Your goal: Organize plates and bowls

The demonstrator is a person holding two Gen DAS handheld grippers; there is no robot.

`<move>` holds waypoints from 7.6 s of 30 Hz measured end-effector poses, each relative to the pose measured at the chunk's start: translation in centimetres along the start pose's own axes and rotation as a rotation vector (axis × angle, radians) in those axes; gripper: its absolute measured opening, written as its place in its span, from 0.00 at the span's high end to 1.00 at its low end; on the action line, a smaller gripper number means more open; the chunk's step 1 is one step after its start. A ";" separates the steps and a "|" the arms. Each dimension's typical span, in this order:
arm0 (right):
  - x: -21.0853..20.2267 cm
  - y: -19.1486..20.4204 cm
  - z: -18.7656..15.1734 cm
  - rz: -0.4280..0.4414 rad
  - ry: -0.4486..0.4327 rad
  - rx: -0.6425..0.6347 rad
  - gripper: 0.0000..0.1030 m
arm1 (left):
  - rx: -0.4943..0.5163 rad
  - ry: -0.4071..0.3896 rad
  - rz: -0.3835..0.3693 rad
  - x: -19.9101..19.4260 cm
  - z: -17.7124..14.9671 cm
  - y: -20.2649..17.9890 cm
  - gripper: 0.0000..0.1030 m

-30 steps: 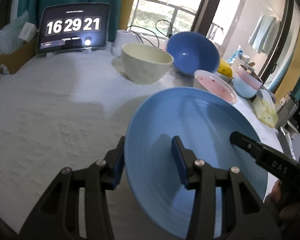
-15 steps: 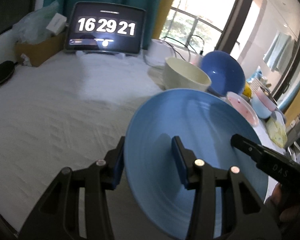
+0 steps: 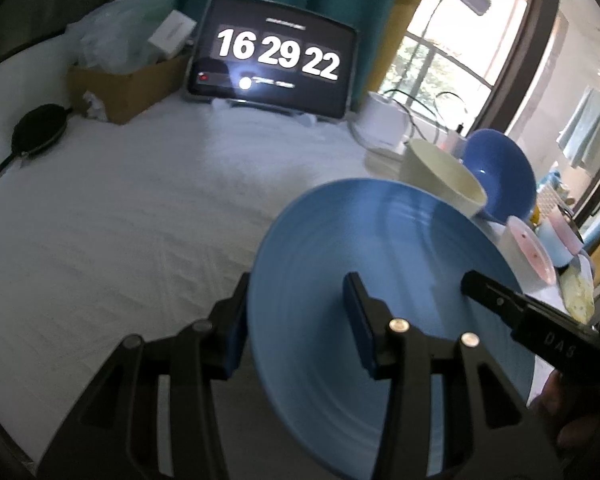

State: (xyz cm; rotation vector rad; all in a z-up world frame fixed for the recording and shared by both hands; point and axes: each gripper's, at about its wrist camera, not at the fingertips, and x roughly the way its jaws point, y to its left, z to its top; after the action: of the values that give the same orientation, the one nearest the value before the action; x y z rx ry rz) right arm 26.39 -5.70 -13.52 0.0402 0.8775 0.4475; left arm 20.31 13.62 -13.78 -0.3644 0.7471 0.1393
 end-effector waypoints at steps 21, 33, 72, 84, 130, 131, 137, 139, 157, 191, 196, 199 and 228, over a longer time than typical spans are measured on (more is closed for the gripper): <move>3.8 1.9 1.0 -0.028 0.062 -0.052 0.54 | 0.049 0.003 0.099 1.7 0.6 0.6 0.53; 2.6 0.5 0.3 -0.019 0.084 -0.025 0.54 | 0.056 -0.021 0.190 0.5 0.7 0.4 0.52; -11.8 -14.1 -0.4 -0.156 -0.224 0.115 0.54 | 0.317 -0.164 0.005 -4.7 -0.2 -16.5 0.49; -13.3 -19.4 0.2 -0.205 -0.278 0.152 0.54 | 0.366 -0.155 -0.078 -2.6 1.7 -21.9 0.49; 1.6 -24.8 12.0 -0.180 -0.120 0.179 0.92 | 0.407 -0.179 -0.107 11.3 9.2 -26.9 0.49; 1.8 -25.3 11.8 -0.184 -0.114 0.184 0.92 | 0.410 -0.175 -0.106 11.4 9.2 -27.0 0.49; 1.8 -26.8 10.6 -0.156 -0.105 0.203 0.89 | 0.442 -0.159 -0.092 12.3 8.9 -28.3 0.49; 1.7 -26.8 10.2 -0.156 -0.114 0.190 0.89 | 0.459 -0.157 -0.087 12.5 8.8 -28.9 0.49; 1.3 -26.4 9.8 -0.173 -0.182 0.140 0.88 | 0.478 -0.121 -0.066 13.9 8.5 -29.9 0.84; -7.9 -20.8 9.7 -0.133 -0.443 0.013 0.87 | 0.405 -0.286 -0.112 4.6 9.8 -27.2 0.85; -8.6 -19.7 8.7 -0.125 -0.383 0.026 0.86 | 0.370 -0.261 -0.129 3.2 9.4 -26.3 0.85; -9.3 -19.0 8.0 -0.121 -0.364 0.037 0.86 | 0.371 -0.254 -0.131 2.3 8.8 -25.8 0.85; -12.8 -15.2 0.9 -0.123 -0.164 0.095 0.82 | 0.347 -0.129 -0.222 -3.4 2.7 -21.1 0.85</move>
State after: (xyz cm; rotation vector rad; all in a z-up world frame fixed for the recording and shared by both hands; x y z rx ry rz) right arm 25.55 -24.42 -6.84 0.1077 0.7352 0.2827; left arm 24.90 -4.96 -3.87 -0.1037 0.5850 -0.1742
